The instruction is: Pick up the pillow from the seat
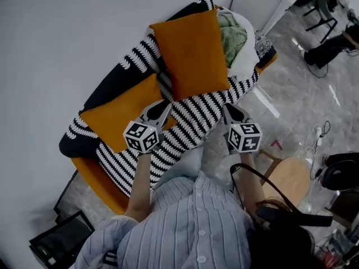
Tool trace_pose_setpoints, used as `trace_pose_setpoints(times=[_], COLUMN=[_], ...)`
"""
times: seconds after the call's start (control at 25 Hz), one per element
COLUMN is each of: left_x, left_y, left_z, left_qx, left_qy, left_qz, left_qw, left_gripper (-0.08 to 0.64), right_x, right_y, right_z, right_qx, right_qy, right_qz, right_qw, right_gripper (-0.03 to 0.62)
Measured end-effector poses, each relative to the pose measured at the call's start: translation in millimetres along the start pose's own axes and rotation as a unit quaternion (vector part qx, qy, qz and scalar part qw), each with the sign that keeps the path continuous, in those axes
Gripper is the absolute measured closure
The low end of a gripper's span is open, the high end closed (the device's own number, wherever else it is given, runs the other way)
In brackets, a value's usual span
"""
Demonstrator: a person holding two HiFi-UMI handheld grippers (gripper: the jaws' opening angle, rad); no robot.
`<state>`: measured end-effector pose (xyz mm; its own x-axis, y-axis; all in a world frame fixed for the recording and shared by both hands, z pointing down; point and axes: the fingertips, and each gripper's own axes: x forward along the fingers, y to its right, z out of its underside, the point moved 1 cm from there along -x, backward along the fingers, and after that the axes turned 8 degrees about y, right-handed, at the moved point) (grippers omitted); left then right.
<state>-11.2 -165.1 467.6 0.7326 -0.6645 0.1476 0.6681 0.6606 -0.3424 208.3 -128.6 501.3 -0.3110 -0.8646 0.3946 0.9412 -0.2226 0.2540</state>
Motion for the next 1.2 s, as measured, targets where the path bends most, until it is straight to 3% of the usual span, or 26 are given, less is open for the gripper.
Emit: trace_pose_setpoints(times=[0.28, 0.48, 0.68, 0.8, 0.92, 1.08, 1.2], left_x=[72.4, 125.2, 164.9, 186.1, 203.7, 218.4, 231.0], left_y=[-66.7, -116.5, -170.6, -197.2, -222.9, -264.4, -286.1], left_z=[16.3, 21.9, 35.2, 46.7, 51.1, 49.8, 54.5], left_qx=[-0.004, -0.004, -0.036, -0.023, -0.020, -0.040, -0.056], left_qy=[-0.047, -0.057, -0.067, -0.095, -0.107, -0.097, -0.101], left_qz=[0.005, -0.023, -0.038, -0.035, -0.041, -0.084, -0.090], left_qw=[0.9989, 0.9981, 0.9964, 0.9946, 0.9932, 0.9909, 0.9892], left_gripper=[0.477, 0.399, 0.370, 0.351, 0.340, 0.298, 0.284], right_x=[89.4, 149.9, 215.7, 251.2, 282.7, 320.6, 348.8], right_y=[51.7, 85.3, 115.6, 134.1, 150.6, 166.4, 179.0], right_z=[-18.7, -36.7, -47.7, -56.7, -62.1, -64.2, -61.4], right_qx=[-0.031, -0.030, -0.017, -0.003, 0.005, -0.025, -0.039], right_qy=[-0.023, -0.023, -0.026, -0.027, -0.040, -0.072, -0.090], right_qz=[-0.010, -0.035, -0.066, -0.068, -0.069, -0.076, -0.080], right_qw=[0.999, 0.999, 0.997, 0.997, 0.997, 0.994, 0.992], right_gripper=[0.551, 0.551, 0.548, 0.546, 0.466, 0.434, 0.419])
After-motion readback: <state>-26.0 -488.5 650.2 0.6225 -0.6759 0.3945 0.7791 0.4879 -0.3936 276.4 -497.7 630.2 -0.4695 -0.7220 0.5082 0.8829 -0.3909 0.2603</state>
